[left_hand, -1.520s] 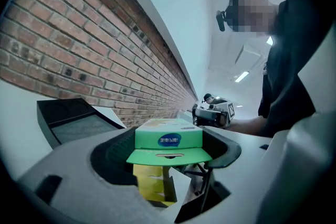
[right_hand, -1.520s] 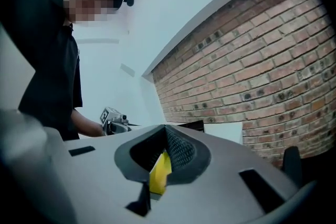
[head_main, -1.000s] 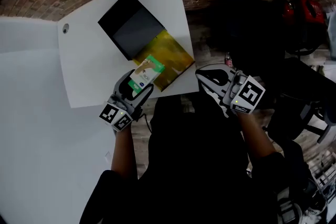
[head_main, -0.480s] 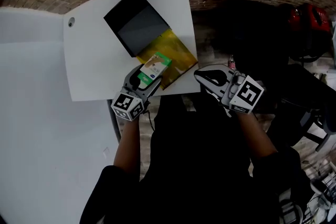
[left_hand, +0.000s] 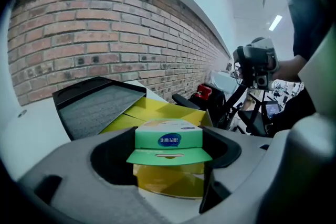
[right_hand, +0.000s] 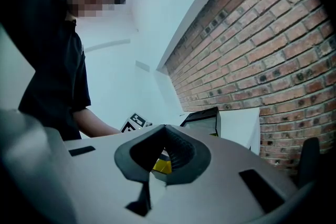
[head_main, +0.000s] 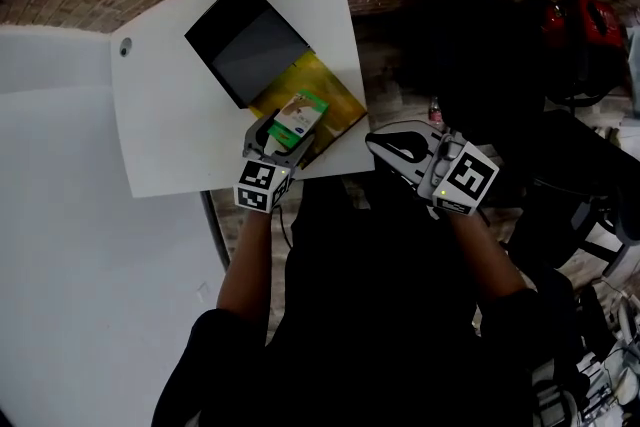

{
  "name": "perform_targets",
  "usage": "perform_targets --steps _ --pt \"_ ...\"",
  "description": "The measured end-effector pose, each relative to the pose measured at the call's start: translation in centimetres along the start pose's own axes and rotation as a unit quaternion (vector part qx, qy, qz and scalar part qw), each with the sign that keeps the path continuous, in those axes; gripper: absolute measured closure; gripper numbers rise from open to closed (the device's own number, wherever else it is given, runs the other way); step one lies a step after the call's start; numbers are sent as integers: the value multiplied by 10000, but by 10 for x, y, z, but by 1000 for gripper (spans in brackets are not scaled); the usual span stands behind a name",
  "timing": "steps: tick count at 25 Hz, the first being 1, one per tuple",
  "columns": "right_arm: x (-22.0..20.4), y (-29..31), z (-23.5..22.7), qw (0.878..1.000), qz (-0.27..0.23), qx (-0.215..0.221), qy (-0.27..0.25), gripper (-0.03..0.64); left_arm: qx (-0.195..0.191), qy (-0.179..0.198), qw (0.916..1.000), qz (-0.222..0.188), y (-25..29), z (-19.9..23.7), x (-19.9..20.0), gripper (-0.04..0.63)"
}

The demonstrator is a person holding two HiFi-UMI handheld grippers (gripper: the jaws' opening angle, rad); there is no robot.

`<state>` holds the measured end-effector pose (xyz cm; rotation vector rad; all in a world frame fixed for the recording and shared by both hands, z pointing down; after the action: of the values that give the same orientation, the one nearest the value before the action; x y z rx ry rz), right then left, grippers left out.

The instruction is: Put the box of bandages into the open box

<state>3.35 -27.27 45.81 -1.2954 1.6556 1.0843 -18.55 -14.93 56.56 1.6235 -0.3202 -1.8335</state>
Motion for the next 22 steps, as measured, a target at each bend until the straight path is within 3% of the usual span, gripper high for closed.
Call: perform_targets --steps 9,14,22 --pt "-2 -1 -2 9995 -106 -228 182 611 -185 49 9992 351 26 0 5 225" --pt "-3 1 -1 9992 -150 -206 303 611 -220 333 9978 526 32 2 8 225" --pt "-3 5 1 9993 -110 -179 308 611 -305 488 9916 1157 42 2 14 225"
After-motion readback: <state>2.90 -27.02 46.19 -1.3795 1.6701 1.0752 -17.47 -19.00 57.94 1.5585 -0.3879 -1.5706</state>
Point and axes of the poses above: the fingertips, and each gripper's own axes: y forward along the fingers, z to its left, x out of its top, the point moved 8 cm from there along -y, backward along the fingers, and after that the axes turned 8 degrees about -x, right-handed, at the moved point
